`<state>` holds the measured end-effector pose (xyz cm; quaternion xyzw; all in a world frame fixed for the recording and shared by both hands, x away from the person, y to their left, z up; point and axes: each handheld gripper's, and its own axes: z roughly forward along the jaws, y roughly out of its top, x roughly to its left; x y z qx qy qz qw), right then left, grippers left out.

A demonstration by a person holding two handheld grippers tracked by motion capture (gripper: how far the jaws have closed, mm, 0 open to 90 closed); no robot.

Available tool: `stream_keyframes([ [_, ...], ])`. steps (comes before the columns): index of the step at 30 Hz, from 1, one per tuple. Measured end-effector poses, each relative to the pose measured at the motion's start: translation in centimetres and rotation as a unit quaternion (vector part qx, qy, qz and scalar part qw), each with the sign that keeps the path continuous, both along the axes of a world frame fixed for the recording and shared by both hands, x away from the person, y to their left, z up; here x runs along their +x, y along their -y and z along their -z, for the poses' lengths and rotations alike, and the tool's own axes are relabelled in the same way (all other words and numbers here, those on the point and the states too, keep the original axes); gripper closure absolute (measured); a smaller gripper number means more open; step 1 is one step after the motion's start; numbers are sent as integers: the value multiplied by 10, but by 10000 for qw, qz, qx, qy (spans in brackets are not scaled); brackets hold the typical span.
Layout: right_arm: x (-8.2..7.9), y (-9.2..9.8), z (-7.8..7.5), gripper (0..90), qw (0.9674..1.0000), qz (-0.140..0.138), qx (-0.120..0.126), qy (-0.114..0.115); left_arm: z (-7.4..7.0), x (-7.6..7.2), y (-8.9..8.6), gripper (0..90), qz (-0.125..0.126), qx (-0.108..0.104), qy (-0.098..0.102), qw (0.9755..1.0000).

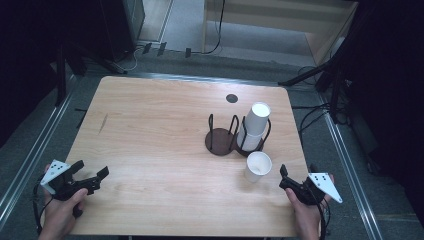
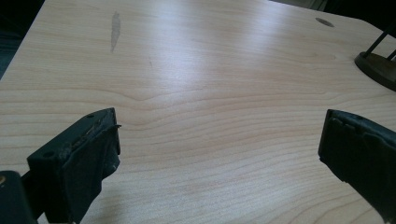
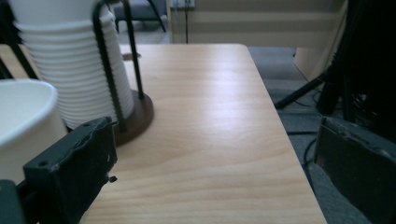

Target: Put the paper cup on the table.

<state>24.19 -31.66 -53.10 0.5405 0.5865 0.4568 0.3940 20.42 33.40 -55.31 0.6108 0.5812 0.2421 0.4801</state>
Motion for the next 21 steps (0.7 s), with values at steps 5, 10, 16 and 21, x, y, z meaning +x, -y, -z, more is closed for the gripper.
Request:
stream_keyframes([
  [5, 4, 7, 9, 0, 9997, 150, 109, -173, 0, 0, 0, 0, -5, 7, 3, 10000],
  [10, 6, 3, 11, 5, 9994, 268, 18, -219, 0, 0, 0, 0, -6, -9, -12, 10000],
  [16, 7, 0, 12, 5, 9992, 249, -120, -282, 0, 0, -1, 0, 13, -40, -22, 10000],
  [21, 8, 1, 13, 15, 9991, 285, -64, -322, 0, 1, 0, 0, 12, 1, -52, 10000],
])
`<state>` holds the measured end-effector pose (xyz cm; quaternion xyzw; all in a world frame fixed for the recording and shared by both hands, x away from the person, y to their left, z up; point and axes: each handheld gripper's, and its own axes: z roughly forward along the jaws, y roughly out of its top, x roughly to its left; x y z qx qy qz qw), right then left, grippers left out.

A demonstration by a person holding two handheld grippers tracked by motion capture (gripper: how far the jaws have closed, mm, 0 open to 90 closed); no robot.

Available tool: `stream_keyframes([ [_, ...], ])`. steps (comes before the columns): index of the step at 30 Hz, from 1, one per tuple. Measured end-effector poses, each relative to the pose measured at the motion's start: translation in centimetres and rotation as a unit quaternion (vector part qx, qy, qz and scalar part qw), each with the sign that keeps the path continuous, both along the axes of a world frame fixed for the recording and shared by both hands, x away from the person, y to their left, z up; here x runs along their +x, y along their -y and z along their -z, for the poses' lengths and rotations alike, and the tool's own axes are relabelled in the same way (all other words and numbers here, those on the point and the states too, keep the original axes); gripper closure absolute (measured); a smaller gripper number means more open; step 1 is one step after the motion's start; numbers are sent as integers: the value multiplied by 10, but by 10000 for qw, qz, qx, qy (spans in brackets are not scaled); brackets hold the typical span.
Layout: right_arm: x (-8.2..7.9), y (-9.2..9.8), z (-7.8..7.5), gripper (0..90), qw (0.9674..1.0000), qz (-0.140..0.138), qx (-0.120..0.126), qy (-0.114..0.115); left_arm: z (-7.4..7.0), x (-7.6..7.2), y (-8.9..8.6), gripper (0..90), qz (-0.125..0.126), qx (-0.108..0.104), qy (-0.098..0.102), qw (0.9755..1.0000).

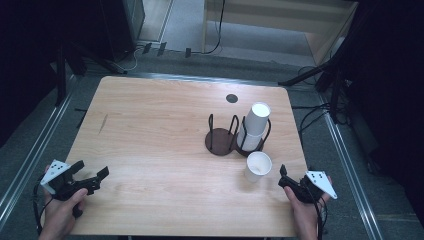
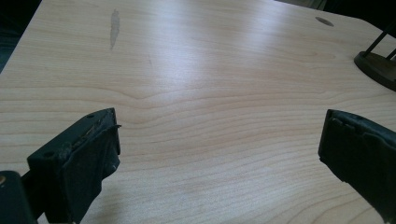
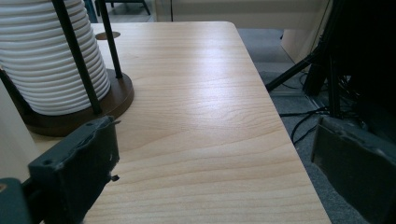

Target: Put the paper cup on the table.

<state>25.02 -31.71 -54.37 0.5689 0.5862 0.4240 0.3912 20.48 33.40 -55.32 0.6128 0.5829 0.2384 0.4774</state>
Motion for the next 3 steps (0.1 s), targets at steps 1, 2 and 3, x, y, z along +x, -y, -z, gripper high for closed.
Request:
stream_keyframes([
  [1, 0, 0, 0, 16, 10000, 3, -7, 8, 0, 0, 0, 0, -1, 14, -2, 10000],
  [2, 0, 0, 0, 15, 10000, 2, 2, 7, 0, 0, 1, 0, 9, 30, -8, 10000],
  [3, -1, 0, 0, 16, 10000, -3, 19, 10, 0, 0, 1, 0, 9, 30, -8, 10000],
])
